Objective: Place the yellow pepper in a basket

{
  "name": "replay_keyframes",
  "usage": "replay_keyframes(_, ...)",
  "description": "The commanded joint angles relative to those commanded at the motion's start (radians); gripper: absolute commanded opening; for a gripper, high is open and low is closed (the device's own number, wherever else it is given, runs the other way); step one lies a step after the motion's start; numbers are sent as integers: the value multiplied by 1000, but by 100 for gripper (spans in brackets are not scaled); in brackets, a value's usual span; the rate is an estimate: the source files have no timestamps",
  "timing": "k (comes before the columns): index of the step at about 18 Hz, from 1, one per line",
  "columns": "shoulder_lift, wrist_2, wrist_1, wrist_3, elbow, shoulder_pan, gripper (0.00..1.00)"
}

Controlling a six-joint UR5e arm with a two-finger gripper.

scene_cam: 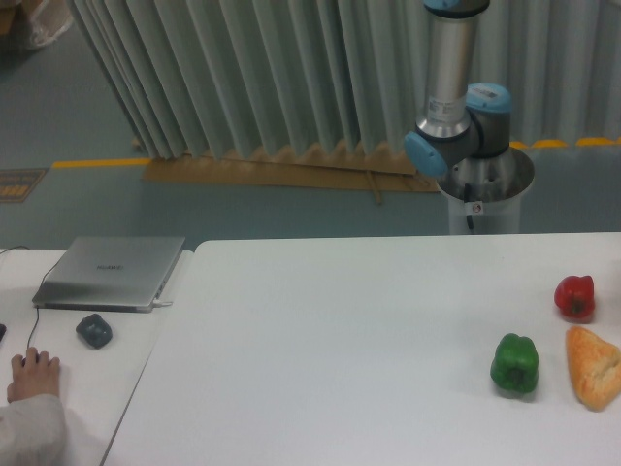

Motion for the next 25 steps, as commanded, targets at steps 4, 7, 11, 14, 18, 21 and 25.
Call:
replay_keyframes(4,-31,-6,27,-3,5,0,55)
replay_keyframes(7,-48,-8,58,0,9,11,66)
replay_keyframes(11,-46,-23,60,0,9,14,100)
replay_keyframes(14,-41,-31,60,0,15,14,100)
replay_keyframes(18,-43,-74,60,-20,18,-6,100)
replay_keyframes(21,-51,-83,61,-14,29,5,100)
replay_keyframes(25,-38,-139,60,-28,15,-6,100)
